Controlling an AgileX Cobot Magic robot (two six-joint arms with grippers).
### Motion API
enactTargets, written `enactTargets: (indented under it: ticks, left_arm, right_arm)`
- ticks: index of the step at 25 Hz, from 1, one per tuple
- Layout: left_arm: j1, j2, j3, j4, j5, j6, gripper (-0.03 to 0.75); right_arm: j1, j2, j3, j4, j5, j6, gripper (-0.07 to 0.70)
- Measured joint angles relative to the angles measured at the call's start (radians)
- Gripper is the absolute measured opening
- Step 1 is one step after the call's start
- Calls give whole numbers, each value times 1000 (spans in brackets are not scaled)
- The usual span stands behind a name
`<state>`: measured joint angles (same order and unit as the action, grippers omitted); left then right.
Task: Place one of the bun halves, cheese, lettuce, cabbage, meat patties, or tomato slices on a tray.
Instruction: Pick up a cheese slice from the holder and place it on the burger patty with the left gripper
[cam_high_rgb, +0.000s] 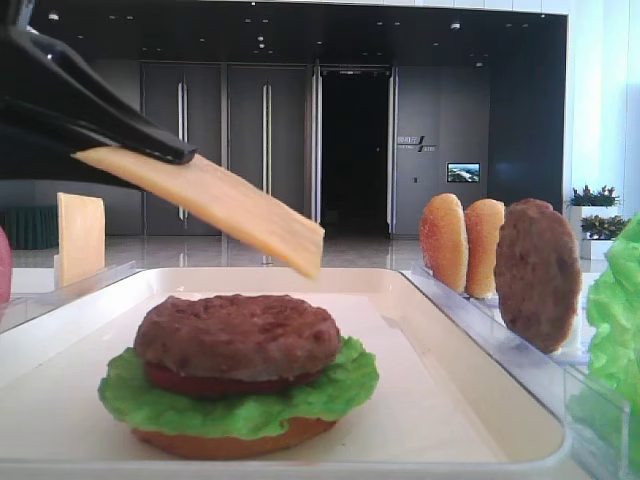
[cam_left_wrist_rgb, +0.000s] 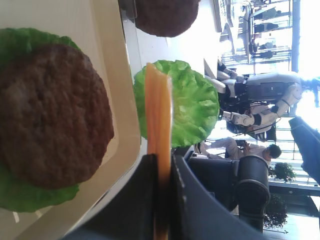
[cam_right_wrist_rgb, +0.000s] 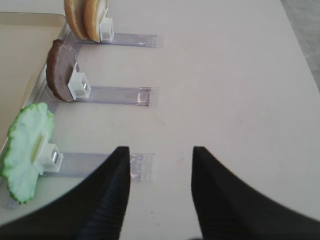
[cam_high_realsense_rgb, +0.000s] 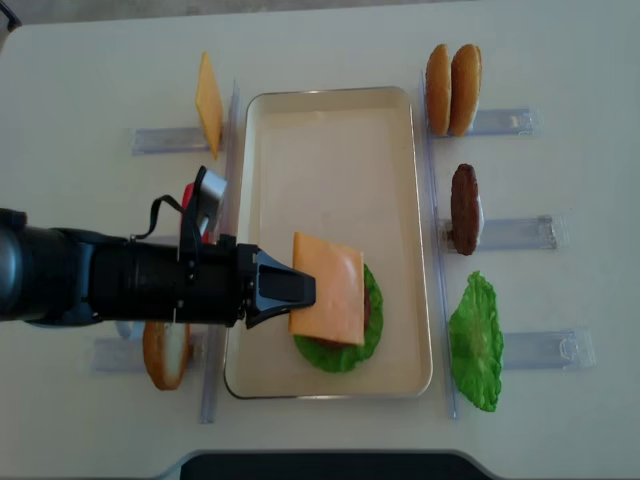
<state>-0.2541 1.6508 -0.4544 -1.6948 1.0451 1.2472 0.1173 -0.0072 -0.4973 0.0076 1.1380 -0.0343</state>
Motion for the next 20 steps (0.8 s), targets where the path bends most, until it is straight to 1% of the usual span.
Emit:
enactTargets:
  ticks: [5, 9, 13, 18, 20]
  left_arm:
    - [0, 27, 0, -4, -1, 12, 34]
    - [0, 35, 0, -6, -17, 37, 34]
    - [0, 35, 0, -6, -17, 56, 34]
    - [0, 35, 0, -6, -43, 82, 34]
    - [0, 35, 0, -6, -44, 90, 34]
  right_arm:
    - [0, 0, 0, 0, 0, 0, 313]
    - [0, 0, 0, 0, 0, 0, 313]
    - [0, 0, 0, 0, 0, 0, 313]
    - [0, 0, 0, 0, 0, 0, 313]
    - [0, 0, 0, 0, 0, 0, 313]
